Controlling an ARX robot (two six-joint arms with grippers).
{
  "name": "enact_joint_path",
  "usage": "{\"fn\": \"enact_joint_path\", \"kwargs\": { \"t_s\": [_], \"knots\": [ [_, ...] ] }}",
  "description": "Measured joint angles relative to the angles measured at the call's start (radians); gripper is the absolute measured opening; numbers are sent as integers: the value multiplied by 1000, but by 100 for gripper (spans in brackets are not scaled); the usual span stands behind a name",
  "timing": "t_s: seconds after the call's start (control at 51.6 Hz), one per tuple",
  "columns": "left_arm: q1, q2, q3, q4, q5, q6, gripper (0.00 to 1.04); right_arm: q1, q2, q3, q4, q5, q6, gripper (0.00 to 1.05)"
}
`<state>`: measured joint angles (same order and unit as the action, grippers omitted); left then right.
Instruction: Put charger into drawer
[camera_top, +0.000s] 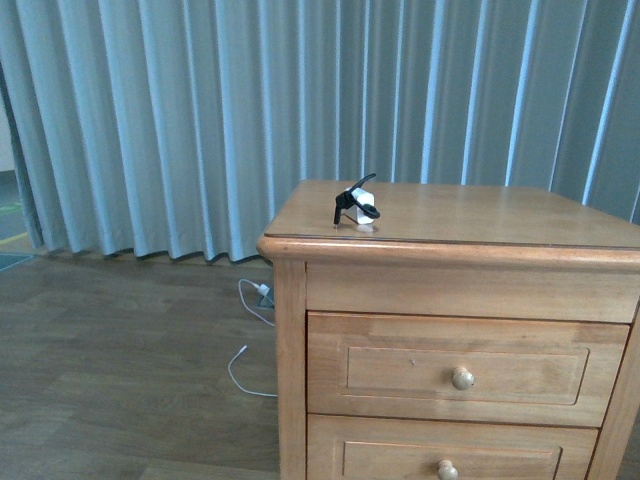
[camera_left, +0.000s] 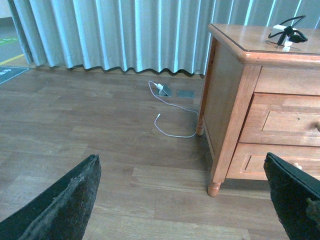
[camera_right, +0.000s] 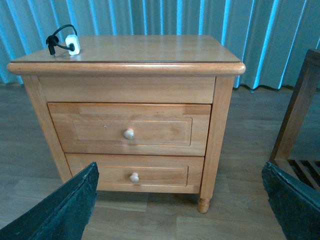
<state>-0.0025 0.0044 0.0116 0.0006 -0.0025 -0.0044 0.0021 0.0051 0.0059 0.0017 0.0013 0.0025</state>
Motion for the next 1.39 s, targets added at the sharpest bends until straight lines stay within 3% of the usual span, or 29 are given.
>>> {"fn": "enact_joint_path", "kwargs": {
  "t_s": [0.116,0.232,0.6,0.871,1.084,1.394],
  "knots": [
    [0,0,0,0,0,0,99,27,31,2,-38,58,-83,97],
    [0,0,0,0,0,0,99,34,224,60,14,28,-98,97],
    [0,0,0,0,0,0,99,120,1001,243,513,34,-116,97],
    [0,0,0,0,0,0,99,219,1428,424,726,108,-134,97],
    [0,0,0,0,0,0,99,263,1671,567,823,153,-132,97],
    [0,0,0,0,0,0,99,276,1957,795,819,199,-63,97]
  ]
}}
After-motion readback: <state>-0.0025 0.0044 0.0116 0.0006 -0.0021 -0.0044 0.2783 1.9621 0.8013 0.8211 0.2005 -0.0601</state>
